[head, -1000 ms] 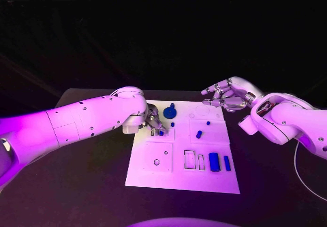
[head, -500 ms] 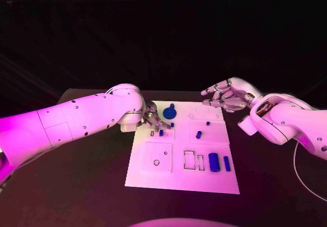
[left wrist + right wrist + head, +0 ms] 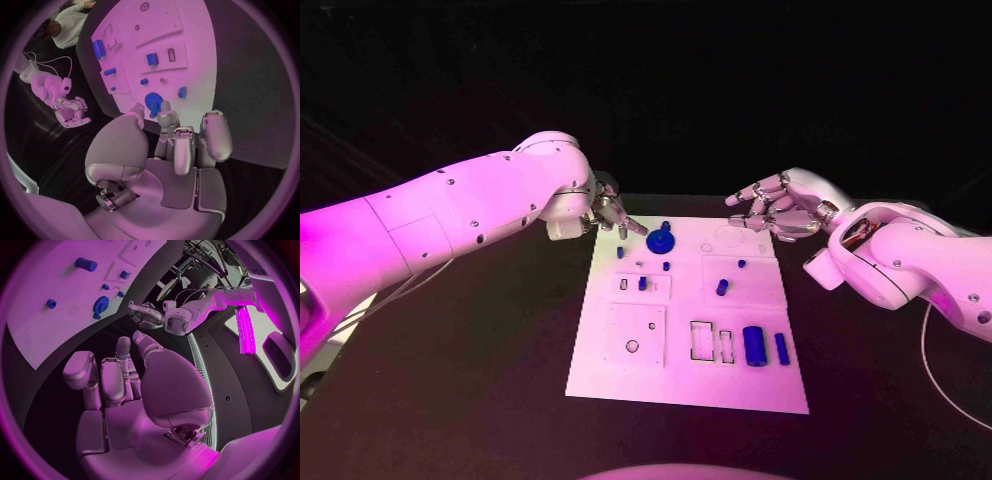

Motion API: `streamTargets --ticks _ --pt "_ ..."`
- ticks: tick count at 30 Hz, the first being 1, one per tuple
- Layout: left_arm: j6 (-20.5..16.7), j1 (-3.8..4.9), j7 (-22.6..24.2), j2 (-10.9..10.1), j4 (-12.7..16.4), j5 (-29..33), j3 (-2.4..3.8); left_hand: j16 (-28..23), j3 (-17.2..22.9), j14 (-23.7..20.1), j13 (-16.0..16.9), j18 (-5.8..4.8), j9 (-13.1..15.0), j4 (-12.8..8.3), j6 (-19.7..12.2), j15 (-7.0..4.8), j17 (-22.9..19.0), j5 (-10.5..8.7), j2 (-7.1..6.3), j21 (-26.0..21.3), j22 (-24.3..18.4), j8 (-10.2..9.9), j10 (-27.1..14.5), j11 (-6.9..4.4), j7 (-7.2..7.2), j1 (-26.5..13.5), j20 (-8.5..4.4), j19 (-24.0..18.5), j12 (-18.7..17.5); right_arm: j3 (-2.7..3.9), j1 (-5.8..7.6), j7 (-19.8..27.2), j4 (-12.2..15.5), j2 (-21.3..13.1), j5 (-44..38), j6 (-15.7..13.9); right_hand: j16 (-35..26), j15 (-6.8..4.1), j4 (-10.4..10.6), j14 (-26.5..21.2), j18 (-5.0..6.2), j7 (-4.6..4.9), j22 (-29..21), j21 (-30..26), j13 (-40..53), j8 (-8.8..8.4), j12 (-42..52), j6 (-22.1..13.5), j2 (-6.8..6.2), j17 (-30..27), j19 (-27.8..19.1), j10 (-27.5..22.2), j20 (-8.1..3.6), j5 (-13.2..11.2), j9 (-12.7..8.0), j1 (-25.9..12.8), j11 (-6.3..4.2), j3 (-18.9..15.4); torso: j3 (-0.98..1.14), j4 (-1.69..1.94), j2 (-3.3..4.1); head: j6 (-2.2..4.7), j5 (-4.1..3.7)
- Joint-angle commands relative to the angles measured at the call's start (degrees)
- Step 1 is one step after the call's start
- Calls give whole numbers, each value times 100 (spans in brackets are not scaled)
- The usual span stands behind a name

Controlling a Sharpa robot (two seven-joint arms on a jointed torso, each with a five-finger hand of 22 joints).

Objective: Assemble the parts on the task board

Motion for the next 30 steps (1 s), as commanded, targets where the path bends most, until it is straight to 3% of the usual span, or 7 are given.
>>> streamTargets --ticks 1,5,11,17,30 --pt "266 13 123 197 -360 -1 -20 14 -47 593 -39 83 -46 12 -9 51 1509 26 36 -36 -22 -29 -45 3 39 78 47 -20 -35 0 -7 68 -10 28 -8 72 -24 7 17 74 115 25 -13 -36 -11 29 -21 3 13 -10 -43 -34 -11 26 -7 -5 -1 28 -11 -16 11 10 28" --pt "272 -7 207 441 -803 -129 -79 14 -57 593 -51 86 -62 10 -6 54 1509 26 51 -48 -35 -38 -56 6 43 100 51 -27 -42 0 -12 74 -16 46 -7 82 -26 8 18 74 116 25 -17 -39 -14 29 -23 1 13 -11 -46 -37 -10 27 -8 -7 0 30 -13 -16 16 19 27" --pt "221 -49 262 638 -1141 -515 -159 14 -69 593 -57 87 -73 17 3 57 1509 25 66 -52 -37 -40 -62 8 43 105 54 -28 -46 0 -17 81 -22 65 -19 136 -29 7 16 74 116 25 -20 -45 -29 33 -34 4 31 -7 -47 -45 -9 34 -9 1 -2 49 -6 -16 9 13 27" --pt "276 -80 261 733 -1282 -670 -198 14 -125 593 -35 80 -92 28 66 56 1509 21 88 -28 0 -19 -49 2 32 106 58 -9 -15 0 -21 86 -28 81 -28 152 -29 7 16 74 115 25 -18 -45 -29 34 -34 4 31 -8 -47 -45 -9 35 -9 2 -2 50 -9 -10 6 13 31" --pt "475 -94 287 785 -1444 -719 -213 14 -241 593 54 53 -115 33 171 35 1509 21 143 65 127 39 29 -27 -3 96 48 61 94 0 -23 85 -32 86 -37 153 -28 7 14 76 115 25 -18 -47 -33 38 -35 9 36 -3 -46 -46 -10 36 -9 6 -3 58 -7 -8 6 0 38"
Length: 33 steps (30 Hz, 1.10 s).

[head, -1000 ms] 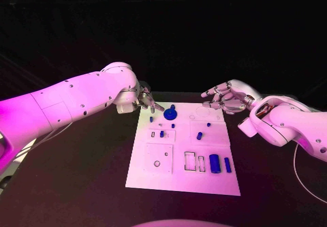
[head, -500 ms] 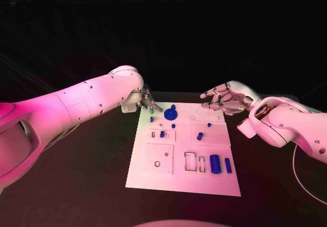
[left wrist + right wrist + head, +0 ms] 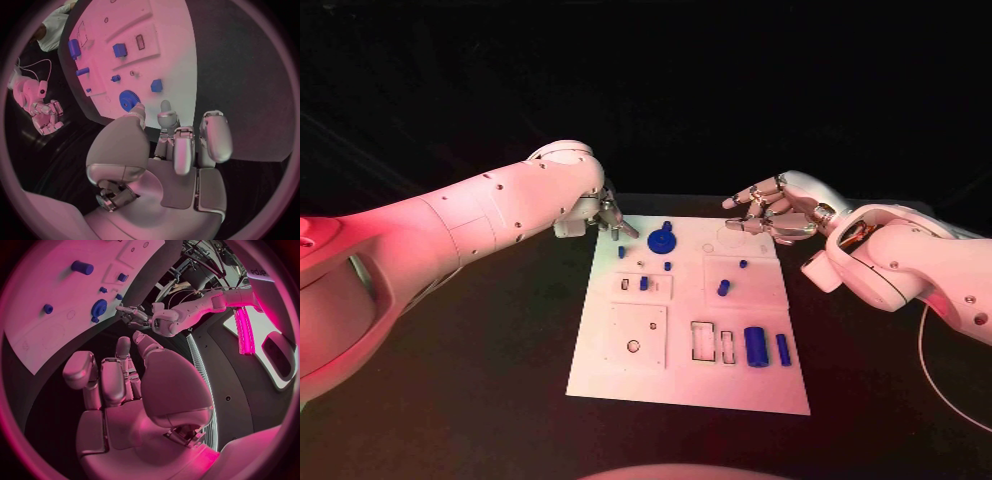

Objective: Assemble the parts on the task board

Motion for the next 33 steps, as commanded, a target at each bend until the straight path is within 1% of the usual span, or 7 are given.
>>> streamTargets --ticks 1,7,13,17,22,33 --pt "240 -10 101 21 -15 -97 -3 14 -46 613 15 51 -7 3 61 13 1506 21 59 34 31 46 33 -10 3 7 -4 52 27 1 -4 59 -1 7 -46 63 -28 7 -9 76 115 25 -7 -24 -9 38 -35 8 36 3 -47 -47 -10 37 -10 6 -3 35 -4 6 0 -4 5" --pt "379 -27 83 13 -26 -23 -7 14 -82 613 32 42 -8 0 98 2 1506 23 88 63 70 75 59 -25 -14 13 -14 75 56 1 -5 72 1 7 -94 46 -28 7 -9 76 115 25 -7 -24 -9 38 -35 8 36 3 -47 -47 -10 37 -10 6 -3 35 -3 3 -2 -11 12" --pt "538 -38 79 7 -24 115 -9 14 -105 613 74 28 -6 -15 144 -18 1506 31 163 112 135 119 108 -48 -41 78 -31 112 112 1 -5 75 -4 9 -105 44 -28 7 -9 76 115 25 -7 -24 -9 38 -35 8 36 3 -47 -47 -10 37 -10 6 -3 35 -2 -1 -1 -18 13" --pt "616 -43 72 4 -14 176 -10 14 -111 613 79 25 -3 -21 160 -24 1506 33 188 122 150 136 119 -57 -51 114 -37 120 122 1 -5 73 -6 10 -107 44 -28 7 -9 76 115 25 -7 -24 -9 38 -35 8 36 3 -47 -47 -10 37 -10 6 -3 35 -1 2 -1 -24 15" --pt "667 -45 68 -5 -9 214 -10 14 -114 613 83 22 0 -28 172 -32 1506 36 218 129 162 153 130 -66 -60 162 -45 127 132 1 -5 72 -6 8 -108 43 -28 7 -9 76 115 25 -7 -24 -9 38 -35 8 36 3 -47 -47 -10 37 -10 6 -3 35 0 4 0 -33 17" --pt "698 -49 70 -11 -3 333 -11 14 -64 613 76 18 4 -58 177 -49 1506 44 340 138 185 189 147 -84 -78 359 -63 137 144 1 -5 72 -13 9 -108 40 -34 6 -12 75 117 25 -15 -30 -6 41 -29 10 40 -3 -50 -44 -10 40 -10 10 -4 45 1 1 -1 -39 18"
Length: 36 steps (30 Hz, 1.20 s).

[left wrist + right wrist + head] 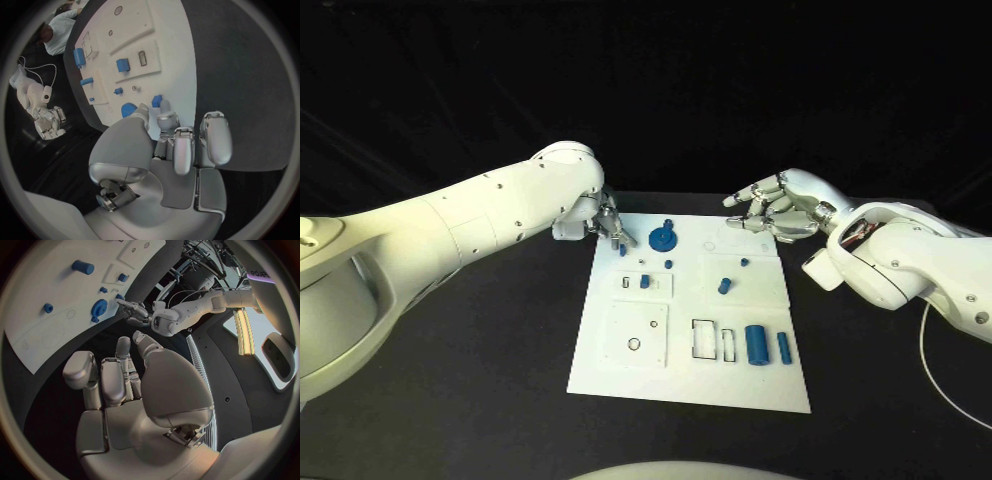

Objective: Assemble the parts on the task board

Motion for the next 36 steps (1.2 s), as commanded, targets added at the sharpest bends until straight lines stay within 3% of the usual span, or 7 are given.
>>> streamTargets --ticks 1,24,31,36 --pt "151 -2 47 1 12 103 0 14 26 592 -2 17 5 -23 24 -29 1507 23 4 23 20 36 24 -3 -6 84 -11 26 11 1 -4 52 -2 5 -53 40 -34 6 5 76 117 25 -5 -31 -7 19 -29 10 40 -4 -50 -44 -10 17 -6 10 -4 29 0 -2 2 -7 1" --pt "176 -16 1 32 -59 197 -13 14 220 592 -39 16 0 -147 -13 -45 1507 22 154 18 37 64 21 -20 -23 456 -27 29 -1 1 -4 45 6 -12 -58 41 -43 6 3 74 119 25 -15 -37 -15 20 -34 10 38 -13 -55 -48 -10 19 -7 10 -3 33 -2 -2 7 -41 -9" --pt "154 -28 -4 43 -71 203 -18 14 721 592 -78 18 -25 -509 -102 -80 1507 55 258 9 47 40 -12 -61 -63 1024 -57 28 -41 1 -4 46 9 -13 -58 41 -43 6 3 74 119 25 -15 -37 -15 20 -34 10 38 -13 -55 -48 -10 19 -7 10 -3 33 -1 -1 3 -54 -13" --pt "164 -30 -6 41 -80 232 -19 14 1331 592 -127 15 -52 -803 -161 -82 1507 68 120 3 59 15 -41 -55 -47 1311 -73 29 -102 1 -4 47 10 -14 -59 42 -43 6 3 74 119 25 -15 -37 -15 20 -34 10 38 -13 -55 -48 -10 19 -7 10 -3 33 0 -3 -2 -65 -15"
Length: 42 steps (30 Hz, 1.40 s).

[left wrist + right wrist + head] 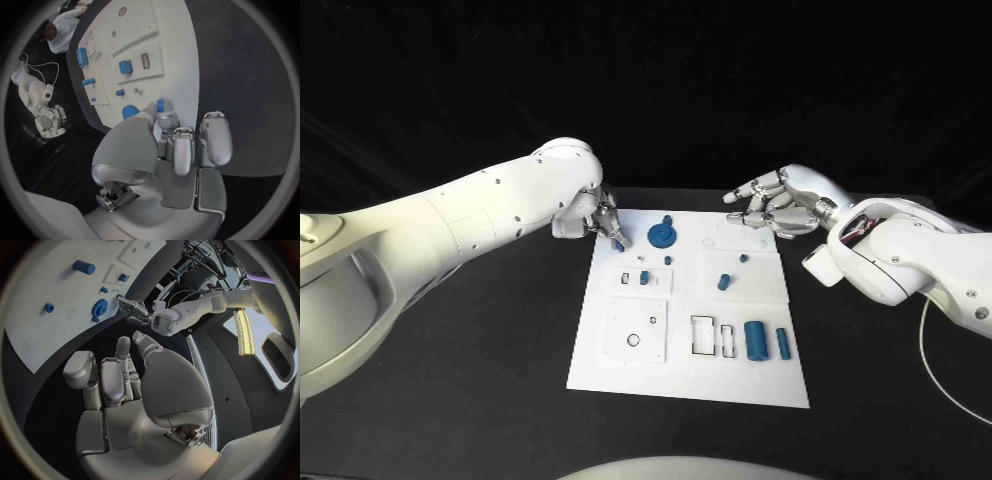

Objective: Assemble the parts on the task board

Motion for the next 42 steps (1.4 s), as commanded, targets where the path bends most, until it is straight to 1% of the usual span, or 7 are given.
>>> streamTargets --ticks 1,7,8,12,24,34,42 --pt "97 -17 3 12 -11 57 -9 14 408 593 -24 14 7 -184 -31 -38 1509 54 -38 4 67 38 -9 -20 7 179 -29 -11 -48 1 -3 46 6 1 -48 42 -20 6 2 74 119 26 -5 -38 -5 20 -34 10 38 -5 -34 -48 11 19 -8 10 -4 33 2 1 -5 -5 -1" --pt "53 -18 34 -2 -7 91 -11 14 1559 593 -90 13 38 -386 -55 2 1509 133 -433 0 97 116 32 4 51 -110 4 -5 -92 1 -3 46 9 0 -48 49 -22 6 4 74 119 26 -4 -39 -5 21 -32 9 37 -6 -33 -48 11 20 -9 6 -3 34 3 3 -4 -11 -3" --pt "7 -18 45 -18 12 138 -11 14 1938 593 -102 12 69 -439 -51 10 1509 128 -546 -3 106 173 55 8 79 -304 10 -3 -90 1 -3 45 10 0 -48 51 -22 6 4 74 119 26 -4 -39 -5 21 -32 9 37 -6 -33 -48 11 20 -9 6 -3 34 3 4 -4 -12 -3" --pt "-177 -18 89 -98 119 252 -11 14 2308 593 -110 13 113 -565 -62 4 1509 166 -662 -14 111 248 80 7 63 -479 18 -3 -81 1 -3 43 10 -3 -48 57 -22 6 4 74 119 26 -4 -39 -5 21 -32 9 37 -6 -33 -48 11 20 -9 6 -3 34 4 -3 -8 -5 -6" --pt "-857 -26 144 -701 1125 546 -19 14 2655 593 -89 6 175 -701 -63 -3 1509 184 -755 7 154 357 133 5 43 -688 11 20 -40 1 -3 27 21 -41 -45 65 -22 6 4 74 119 26 -4 -39 -5 21 -32 9 37 -6 -33 -48 11 20 -9 6 -3 34 -4 16 -4 14 -11" --pt "-1264 -205 414 -1242 1986 375 -32 14 2754 593 -62 -2 192 -758 -53 -8 1509 182 -799 32 189 393 165 -3 35 -737 7 39 -8 1 -3 25 3 -55 -44 53 -32 7 8 72 120 27 -14 -45 -17 24 -41 10 34 -18 -38 -53 11 21 -9 -3 -1 35 -3 9 -10 -3 3" --pt "-1359 -331 504 -1463 2384 182 -86 14 2806 593 -38 -12 199 -787 -42 -12 1509 180 -825 66 229 411 192 -9 28 -760 4 62 17 0 -3 29 -6 -54 -43 54 -32 7 8 72 120 27 -14 -45 -17 24 -41 10 34 -18 -38 -53 11 21 -9 -3 -1 35 -8 11 -8 -27 21"
